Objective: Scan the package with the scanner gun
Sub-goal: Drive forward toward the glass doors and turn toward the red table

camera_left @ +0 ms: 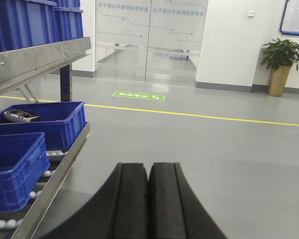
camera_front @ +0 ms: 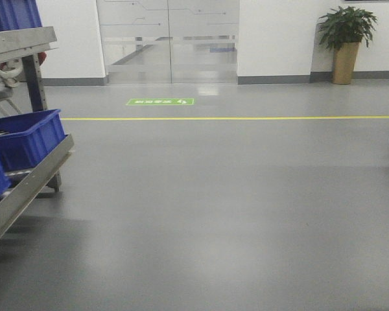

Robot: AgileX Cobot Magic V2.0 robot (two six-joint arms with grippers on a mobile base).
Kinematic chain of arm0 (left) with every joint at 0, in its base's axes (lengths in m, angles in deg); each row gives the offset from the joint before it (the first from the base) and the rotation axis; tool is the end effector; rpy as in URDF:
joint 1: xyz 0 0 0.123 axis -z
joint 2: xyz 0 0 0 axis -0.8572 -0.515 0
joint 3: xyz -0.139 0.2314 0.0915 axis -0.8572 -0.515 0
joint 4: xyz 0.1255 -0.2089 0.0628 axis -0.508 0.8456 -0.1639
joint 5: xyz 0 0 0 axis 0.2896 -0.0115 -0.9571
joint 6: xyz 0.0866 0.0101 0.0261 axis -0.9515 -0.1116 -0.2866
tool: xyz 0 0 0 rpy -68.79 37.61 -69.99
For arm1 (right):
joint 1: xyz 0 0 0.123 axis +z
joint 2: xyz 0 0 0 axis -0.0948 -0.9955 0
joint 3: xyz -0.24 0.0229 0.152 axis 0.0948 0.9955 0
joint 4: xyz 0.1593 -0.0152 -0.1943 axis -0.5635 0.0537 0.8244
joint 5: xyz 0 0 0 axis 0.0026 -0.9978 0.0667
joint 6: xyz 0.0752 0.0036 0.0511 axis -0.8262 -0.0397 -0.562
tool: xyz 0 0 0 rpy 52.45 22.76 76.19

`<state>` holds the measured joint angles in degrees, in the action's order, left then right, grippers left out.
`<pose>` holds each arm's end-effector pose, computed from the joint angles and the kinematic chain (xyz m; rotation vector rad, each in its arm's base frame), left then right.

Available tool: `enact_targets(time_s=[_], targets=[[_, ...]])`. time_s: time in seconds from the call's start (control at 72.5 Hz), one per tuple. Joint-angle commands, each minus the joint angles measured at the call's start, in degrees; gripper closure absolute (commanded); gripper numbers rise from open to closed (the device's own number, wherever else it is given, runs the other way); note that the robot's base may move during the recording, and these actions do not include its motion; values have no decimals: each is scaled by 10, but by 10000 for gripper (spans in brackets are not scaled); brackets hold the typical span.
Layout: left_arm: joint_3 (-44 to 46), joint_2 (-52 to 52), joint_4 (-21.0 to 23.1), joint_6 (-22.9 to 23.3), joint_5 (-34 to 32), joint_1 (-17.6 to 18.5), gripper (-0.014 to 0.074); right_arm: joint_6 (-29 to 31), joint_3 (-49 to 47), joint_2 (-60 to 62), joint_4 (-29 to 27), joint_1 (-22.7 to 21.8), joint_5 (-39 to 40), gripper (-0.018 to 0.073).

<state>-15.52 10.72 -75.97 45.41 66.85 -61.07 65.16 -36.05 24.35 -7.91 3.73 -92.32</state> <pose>0.0568 0.0020 0.2079 -0.0714 1.5354 -0.0166 0.0565 -0.0016 0.2092 0.0583 1.5252 0.0147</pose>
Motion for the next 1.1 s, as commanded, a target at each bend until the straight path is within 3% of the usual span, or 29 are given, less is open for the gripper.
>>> enact_targets(time_s=[0.0,0.262,0.938,1.089], targets=[[1,2,-4,0,-7,2,708,2,0,1,5,2,11,727],[1,2,-4,0,-7,31,708,2,0,1,5,2,11,727],[1,2,-4,0,-7,31,708,2,0,1,5,1,11,727],[1,2,-4,0,-7,31,708,2,0,1,5,-30,11,727]])
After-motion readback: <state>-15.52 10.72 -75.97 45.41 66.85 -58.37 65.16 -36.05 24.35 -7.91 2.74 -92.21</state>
